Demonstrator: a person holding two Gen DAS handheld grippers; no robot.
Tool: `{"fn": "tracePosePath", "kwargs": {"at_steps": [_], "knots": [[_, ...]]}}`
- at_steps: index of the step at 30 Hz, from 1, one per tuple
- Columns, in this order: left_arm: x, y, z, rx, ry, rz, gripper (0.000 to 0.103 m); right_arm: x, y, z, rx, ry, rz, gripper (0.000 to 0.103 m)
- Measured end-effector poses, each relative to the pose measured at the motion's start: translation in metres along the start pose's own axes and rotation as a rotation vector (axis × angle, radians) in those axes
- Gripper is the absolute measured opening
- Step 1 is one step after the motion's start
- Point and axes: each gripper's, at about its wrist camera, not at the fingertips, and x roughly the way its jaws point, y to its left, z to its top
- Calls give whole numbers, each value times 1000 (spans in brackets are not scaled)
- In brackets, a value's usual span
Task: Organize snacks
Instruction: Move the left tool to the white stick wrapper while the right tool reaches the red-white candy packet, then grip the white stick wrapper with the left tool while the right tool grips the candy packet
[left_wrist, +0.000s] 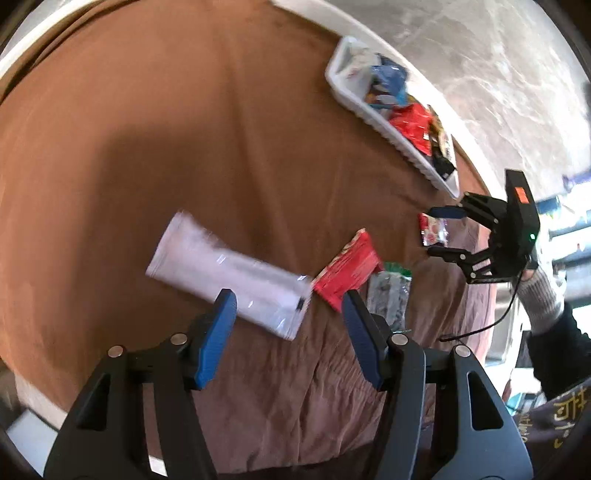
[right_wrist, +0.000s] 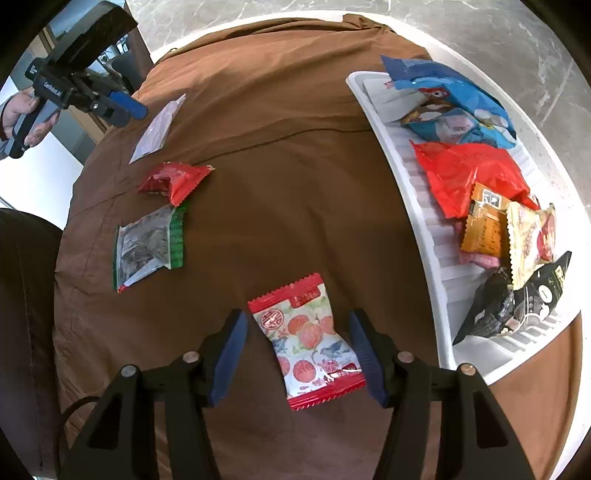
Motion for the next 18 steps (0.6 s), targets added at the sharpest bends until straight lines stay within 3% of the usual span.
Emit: {"fn": "tracePosePath", "kwargs": {"at_steps": [4,8,11,18], "knots": [[-2,16,-9,-82,-3,17,57,2,1,2,10,-1,-7,57],[3,30,-13,-161,-8,17,57,2,1,3,22,-3,-25,43],[7,33,-12,-196,-16,5,57,2,-1,4,25,-5,-36,42],[24,35,3,-266,-9,58,57,3,3,4,38,-13,-55,42]]}}
